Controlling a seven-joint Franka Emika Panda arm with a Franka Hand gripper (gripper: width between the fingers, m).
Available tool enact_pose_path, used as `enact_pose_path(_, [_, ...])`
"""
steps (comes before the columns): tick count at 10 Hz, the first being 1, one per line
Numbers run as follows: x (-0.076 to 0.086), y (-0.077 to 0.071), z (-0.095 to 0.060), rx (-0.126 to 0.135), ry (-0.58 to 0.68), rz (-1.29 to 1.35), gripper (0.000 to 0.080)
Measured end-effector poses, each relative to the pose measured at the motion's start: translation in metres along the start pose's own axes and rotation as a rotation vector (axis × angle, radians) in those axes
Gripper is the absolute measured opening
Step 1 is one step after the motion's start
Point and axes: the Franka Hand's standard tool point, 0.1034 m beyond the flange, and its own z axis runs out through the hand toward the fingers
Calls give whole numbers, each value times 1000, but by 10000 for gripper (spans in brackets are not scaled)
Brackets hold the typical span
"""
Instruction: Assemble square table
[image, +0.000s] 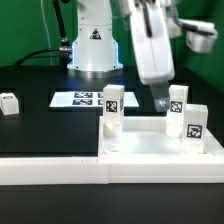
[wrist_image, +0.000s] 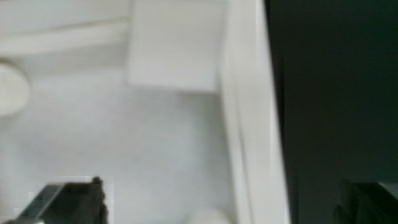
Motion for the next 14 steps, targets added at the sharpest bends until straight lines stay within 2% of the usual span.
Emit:
enact_pose_path(6, [1, 2, 5, -4, 3, -4, 649])
enact_pose_path(7, [16, 4, -5, 18, 6, -89, 649])
enact_pose_path(9, [52, 21, -22, 41, 29, -212, 649])
enact_pose_path(10, [61, 29, -25, 32, 39, -290, 649])
enact_pose_path(14, [60, 29, -23, 24, 43, -539, 649])
